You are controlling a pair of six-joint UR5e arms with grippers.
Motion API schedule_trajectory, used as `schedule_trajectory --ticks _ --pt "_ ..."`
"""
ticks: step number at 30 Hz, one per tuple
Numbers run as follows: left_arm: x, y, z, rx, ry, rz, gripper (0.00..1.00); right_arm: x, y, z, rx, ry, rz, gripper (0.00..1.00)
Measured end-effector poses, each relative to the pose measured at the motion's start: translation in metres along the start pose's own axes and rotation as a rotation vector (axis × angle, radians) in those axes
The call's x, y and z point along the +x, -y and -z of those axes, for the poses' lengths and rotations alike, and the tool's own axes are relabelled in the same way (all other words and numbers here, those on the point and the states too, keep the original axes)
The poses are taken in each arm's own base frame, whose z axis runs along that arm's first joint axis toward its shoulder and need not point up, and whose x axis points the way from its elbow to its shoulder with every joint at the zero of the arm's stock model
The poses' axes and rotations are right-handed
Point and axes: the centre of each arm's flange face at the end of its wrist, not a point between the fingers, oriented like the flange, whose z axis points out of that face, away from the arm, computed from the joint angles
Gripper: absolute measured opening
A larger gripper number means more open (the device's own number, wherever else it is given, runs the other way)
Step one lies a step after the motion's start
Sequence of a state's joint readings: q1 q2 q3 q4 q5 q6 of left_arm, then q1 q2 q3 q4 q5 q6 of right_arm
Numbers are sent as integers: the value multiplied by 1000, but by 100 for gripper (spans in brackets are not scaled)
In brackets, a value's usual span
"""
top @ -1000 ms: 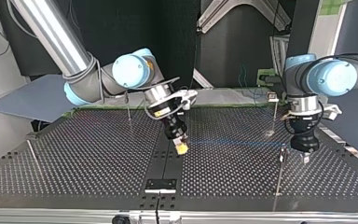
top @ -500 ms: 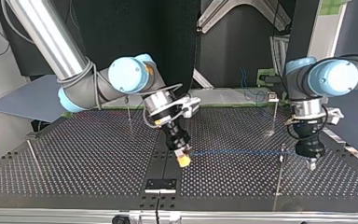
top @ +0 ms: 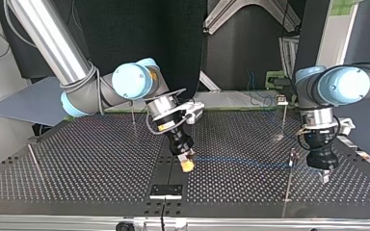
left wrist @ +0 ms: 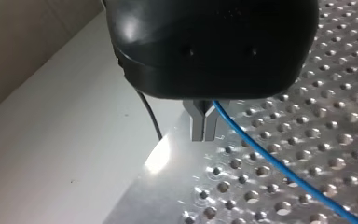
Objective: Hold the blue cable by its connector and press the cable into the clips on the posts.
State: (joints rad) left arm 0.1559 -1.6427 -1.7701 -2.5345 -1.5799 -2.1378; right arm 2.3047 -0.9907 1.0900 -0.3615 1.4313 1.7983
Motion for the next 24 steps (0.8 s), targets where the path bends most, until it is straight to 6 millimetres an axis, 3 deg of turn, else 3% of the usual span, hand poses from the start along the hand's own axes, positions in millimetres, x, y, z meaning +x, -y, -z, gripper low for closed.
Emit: schedule_trajectory --ticks 18,20,22,23,24 --pt "1 -1 -4 12 -6 2 0 -12 -15 -4 -15 12 2 0" --pt "1 0 -4 16 -7 3 5 -13 -15 -4 -14 13 2 0" --pt "2 0 -4 20 -10 3 25 -13 -14 -3 -13 14 2 0" --pt "2 1 -4 21 -11 3 25 -13 -14 -3 -12 14 1 0" --pt "2 1 -4 21 -12 3 36 -13 -13 -3 -12 15 1 0"
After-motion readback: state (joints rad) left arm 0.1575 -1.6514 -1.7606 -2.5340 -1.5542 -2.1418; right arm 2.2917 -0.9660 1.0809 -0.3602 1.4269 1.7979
